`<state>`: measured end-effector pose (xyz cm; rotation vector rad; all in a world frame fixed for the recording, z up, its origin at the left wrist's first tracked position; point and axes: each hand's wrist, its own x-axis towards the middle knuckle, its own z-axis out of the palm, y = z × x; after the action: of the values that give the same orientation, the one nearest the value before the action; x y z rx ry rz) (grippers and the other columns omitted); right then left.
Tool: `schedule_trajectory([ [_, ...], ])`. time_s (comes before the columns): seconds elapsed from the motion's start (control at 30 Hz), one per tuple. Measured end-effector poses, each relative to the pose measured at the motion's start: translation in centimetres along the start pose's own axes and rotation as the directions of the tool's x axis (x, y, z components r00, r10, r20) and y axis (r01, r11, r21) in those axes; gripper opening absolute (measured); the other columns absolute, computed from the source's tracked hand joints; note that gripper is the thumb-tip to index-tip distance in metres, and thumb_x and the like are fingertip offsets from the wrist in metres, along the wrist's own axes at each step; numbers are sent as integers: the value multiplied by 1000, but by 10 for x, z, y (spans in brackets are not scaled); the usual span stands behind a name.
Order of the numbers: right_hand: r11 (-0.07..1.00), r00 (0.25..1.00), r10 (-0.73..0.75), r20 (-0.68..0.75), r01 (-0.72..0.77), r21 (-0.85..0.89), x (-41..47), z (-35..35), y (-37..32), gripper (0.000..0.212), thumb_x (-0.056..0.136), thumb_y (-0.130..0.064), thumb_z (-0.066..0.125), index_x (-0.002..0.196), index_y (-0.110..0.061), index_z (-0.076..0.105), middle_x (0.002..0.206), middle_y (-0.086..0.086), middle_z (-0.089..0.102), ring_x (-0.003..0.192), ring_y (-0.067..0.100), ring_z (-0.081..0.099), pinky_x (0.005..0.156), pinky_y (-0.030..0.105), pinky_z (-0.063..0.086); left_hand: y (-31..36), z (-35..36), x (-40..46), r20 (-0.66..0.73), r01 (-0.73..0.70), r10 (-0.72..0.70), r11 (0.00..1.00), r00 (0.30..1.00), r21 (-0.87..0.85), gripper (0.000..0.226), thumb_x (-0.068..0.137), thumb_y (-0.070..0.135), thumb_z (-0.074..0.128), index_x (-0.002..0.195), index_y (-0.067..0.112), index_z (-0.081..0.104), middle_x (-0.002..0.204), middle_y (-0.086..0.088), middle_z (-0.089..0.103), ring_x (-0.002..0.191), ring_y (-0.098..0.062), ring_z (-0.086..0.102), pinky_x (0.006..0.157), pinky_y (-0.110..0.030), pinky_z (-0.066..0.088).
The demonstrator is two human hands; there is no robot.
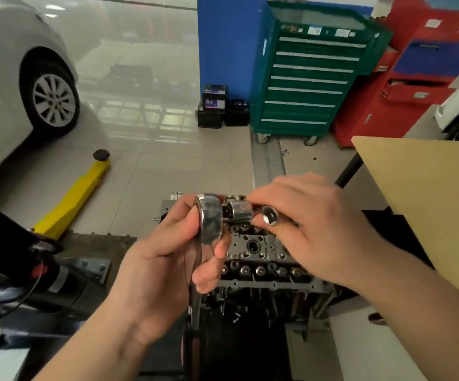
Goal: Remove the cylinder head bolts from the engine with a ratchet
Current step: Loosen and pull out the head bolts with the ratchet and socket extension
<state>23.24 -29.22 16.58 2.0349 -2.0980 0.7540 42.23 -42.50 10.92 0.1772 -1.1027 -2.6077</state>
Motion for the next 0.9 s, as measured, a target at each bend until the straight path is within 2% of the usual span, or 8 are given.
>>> schedule_trajectory([
  [0.13, 979, 980, -188, -57, 183, -90, -17, 31, 13, 21, 92, -6, 66, 109, -10, 76, 87, 0, 70, 75, 23, 62, 73, 39, 44, -35, -30, -8, 98, -50, 51, 999, 994, -9, 35, 103, 29, 60, 134, 18, 48, 85, -15, 51, 54, -19, 33, 53, -35, 25],
  [0.33, 948, 953, -277, -123, 250, -198, -56, 81, 27, 19, 92, -7, 68, 109, -10, 75, 85, 4, 69, 77, 30, 62, 73, 47, 46, -90, -62, -13, 103, -184, 173, 976, 980, 113, 36, 99, 34, 62, 131, 21, 51, 82, -11, 53, 51, -17, 31, 52, -34, 22],
  [0.47, 946, 920, -304, -247, 262, -189, -92, 104, 17, 18, 97, -20, 66, 108, -10, 75, 89, 4, 72, 80, 30, 66, 74, 47, 51, -119, -69, -27, 183, -248, 216, 953, 959, 173, 24, 105, 34, 47, 124, 21, 51, 80, -7, 53, 50, -16, 31, 52, -31, 23],
  [0.53, 955, 926, -276, -257, 235, -180, -110, 104, 7, 17, 99, -22, 65, 108, -12, 74, 88, 3, 72, 81, 30, 66, 73, 46, 52, -127, -61, -38, 168, -243, 209, 947, 963, 212, 24, 108, 33, 40, 127, 20, 48, 77, -5, 52, 50, -16, 28, 51, -30, 23],
  [0.7, 972, 955, -204, -216, 172, -157, -145, 86, -15, 13, 98, -22, 68, 109, -18, 74, 90, -3, 72, 84, 26, 67, 76, 45, 53, -140, -37, -67, 136, -175, 150, 966, 979, 189, 27, 108, 31, 40, 131, 22, 48, 77, -8, 49, 51, -18, 21, 50, -29, 22],
  [0.9, 994, 977, -101, -187, 105, 11, -166, 83, -46, 13, 96, -28, 71, 108, -23, 73, 83, -5, 69, 78, 17, 62, 74, 43, 52, -144, -37, -96, 234, -170, 129, 972, 964, 165, 33, 102, 32, 57, 132, 19, 54, 79, -8, 49, 49, -15, 32, 48, -29, 26],
])
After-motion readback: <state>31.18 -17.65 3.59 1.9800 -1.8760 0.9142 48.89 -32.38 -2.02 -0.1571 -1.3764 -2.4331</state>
